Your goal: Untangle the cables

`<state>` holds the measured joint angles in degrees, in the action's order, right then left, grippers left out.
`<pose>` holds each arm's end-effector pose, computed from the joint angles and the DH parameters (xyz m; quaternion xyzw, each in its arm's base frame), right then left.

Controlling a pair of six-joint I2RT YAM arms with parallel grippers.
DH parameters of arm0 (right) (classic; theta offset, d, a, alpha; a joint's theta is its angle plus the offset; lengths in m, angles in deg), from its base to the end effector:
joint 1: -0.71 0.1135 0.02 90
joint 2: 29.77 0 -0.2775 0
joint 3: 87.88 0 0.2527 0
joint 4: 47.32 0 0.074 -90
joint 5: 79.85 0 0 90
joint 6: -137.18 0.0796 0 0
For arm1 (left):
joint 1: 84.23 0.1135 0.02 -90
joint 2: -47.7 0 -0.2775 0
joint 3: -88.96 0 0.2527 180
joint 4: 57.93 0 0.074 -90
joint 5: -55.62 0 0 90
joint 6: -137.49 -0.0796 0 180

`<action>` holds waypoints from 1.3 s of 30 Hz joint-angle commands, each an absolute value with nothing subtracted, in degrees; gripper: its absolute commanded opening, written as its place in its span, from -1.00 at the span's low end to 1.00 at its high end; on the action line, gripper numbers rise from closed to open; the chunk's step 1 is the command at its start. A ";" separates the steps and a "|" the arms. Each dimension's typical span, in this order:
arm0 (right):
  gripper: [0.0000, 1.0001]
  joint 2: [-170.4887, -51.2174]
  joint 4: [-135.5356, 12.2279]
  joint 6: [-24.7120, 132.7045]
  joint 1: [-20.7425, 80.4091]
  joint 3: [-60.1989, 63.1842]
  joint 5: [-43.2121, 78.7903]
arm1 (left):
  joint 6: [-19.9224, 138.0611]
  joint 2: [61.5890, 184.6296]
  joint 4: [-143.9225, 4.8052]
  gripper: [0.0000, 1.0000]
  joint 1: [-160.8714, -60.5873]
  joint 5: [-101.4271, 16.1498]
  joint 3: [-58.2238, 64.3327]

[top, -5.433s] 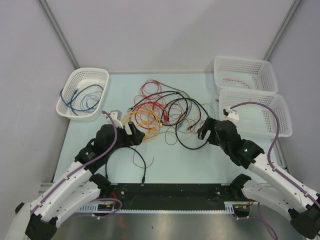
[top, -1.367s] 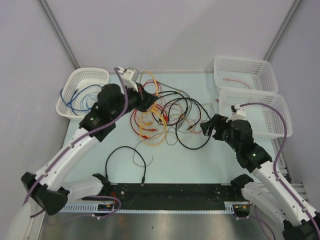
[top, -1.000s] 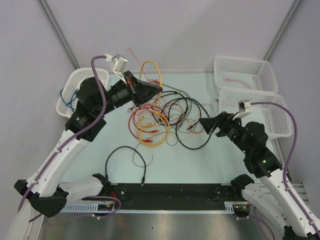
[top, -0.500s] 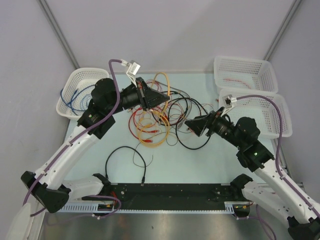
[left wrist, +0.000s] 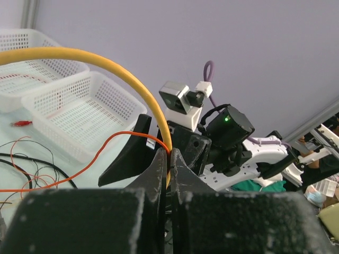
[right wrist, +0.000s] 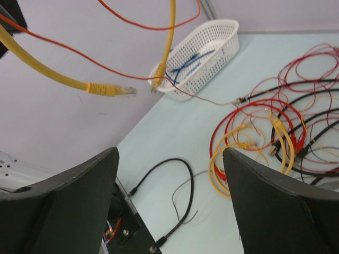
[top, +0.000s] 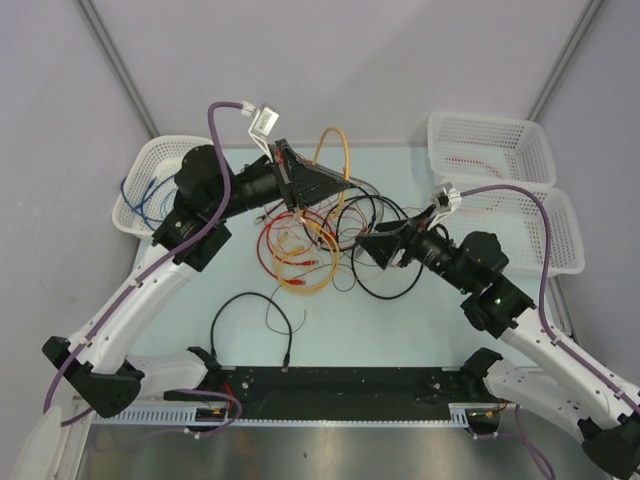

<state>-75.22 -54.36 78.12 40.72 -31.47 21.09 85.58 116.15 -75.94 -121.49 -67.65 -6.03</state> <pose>0.1628 0.1564 0.3697 -0.1232 0.6718 0.4752 0.5547 0.1989 -0.2062 0.5054 0.2124 0.6268 -0.5916 0.4605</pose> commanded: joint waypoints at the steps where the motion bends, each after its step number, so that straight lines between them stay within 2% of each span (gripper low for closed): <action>1: 0.70 -73.19 -46.91 75.40 41.05 -29.14 18.94 | 86.60 114.86 -72.81 -1.00 -122.20 -69.44 -6.61; 6: 0.70 -71.35 -44.90 77.23 38.42 -28.97 15.69 | 86.43 113.98 -73.15 -1.00 -122.90 -72.95 -5.20; 9: 0.66 -72.39 -42.69 76.10 36.92 -28.70 18.41 | 85.28 111.26 -73.95 -1.00 -123.08 -73.49 -2.30; 16: 0.63 -77.49 -47.53 70.12 41.82 -28.79 16.65 | 85.19 109.05 -75.09 -1.00 -123.08 -69.98 -3.26; 20: 0.68 -80.04 -44.63 68.63 46.49 -29.32 12.36 | 86.60 113.26 -73.07 -1.00 -124.30 -68.13 -12.19; 25: 0.86 -81.10 -45.67 68.37 46.94 -29.49 8.23 | 83.44 122.30 -77.27 -1.00 -128.87 -65.06 -28.37; 29: 0.91 -81.36 -41.47 68.10 47.02 -32.03 9.00 | 84.22 128.11 -77.90 -1.00 -130.90 -64.18 -38.83; 36: 0.90 -84.87 -26.18 68.45 47.47 -37.23 4.09 | 84.58 131.46 -77.37 -1.00 -133.71 -62.42 -41.23; 39: 0.88 -86.98 -20.99 69.42 47.55 -37.32 6.79 | 83.97 131.55 -78.43 -1.00 -133.98 -61.71 -41.23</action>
<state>-84.88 -33.11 69.36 47.14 -37.21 7.19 84.96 131.47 -78.43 -133.29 -63.46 -39.49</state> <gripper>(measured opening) 0.947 0.011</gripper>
